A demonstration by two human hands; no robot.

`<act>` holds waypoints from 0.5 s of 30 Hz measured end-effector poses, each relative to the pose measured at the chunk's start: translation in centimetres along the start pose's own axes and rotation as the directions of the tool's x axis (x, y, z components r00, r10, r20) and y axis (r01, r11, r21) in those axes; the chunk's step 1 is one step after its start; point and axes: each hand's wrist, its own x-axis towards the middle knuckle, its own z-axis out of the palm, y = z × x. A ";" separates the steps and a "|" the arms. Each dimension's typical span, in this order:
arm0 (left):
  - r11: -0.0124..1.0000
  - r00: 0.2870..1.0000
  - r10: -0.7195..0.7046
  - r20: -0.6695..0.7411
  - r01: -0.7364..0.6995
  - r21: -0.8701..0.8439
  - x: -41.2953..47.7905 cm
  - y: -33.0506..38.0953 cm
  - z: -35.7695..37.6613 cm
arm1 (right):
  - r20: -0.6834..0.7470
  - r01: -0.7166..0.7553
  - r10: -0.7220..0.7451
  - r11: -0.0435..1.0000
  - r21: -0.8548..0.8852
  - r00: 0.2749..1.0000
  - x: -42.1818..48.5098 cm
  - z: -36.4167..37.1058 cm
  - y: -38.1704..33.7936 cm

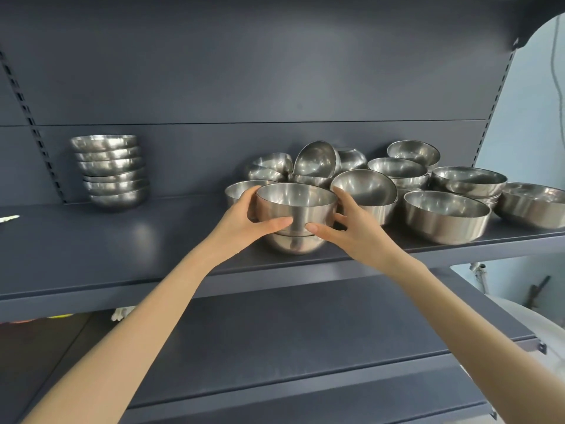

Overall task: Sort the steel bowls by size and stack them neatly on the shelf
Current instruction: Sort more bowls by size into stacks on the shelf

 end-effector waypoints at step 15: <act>0.998 0.998 0.051 -0.024 -0.052 -0.037 -2.2 -0.6 -4.5 | -0.003 0.043 -0.043 0.993 0.106 0.999 0.2 4.2 -2.6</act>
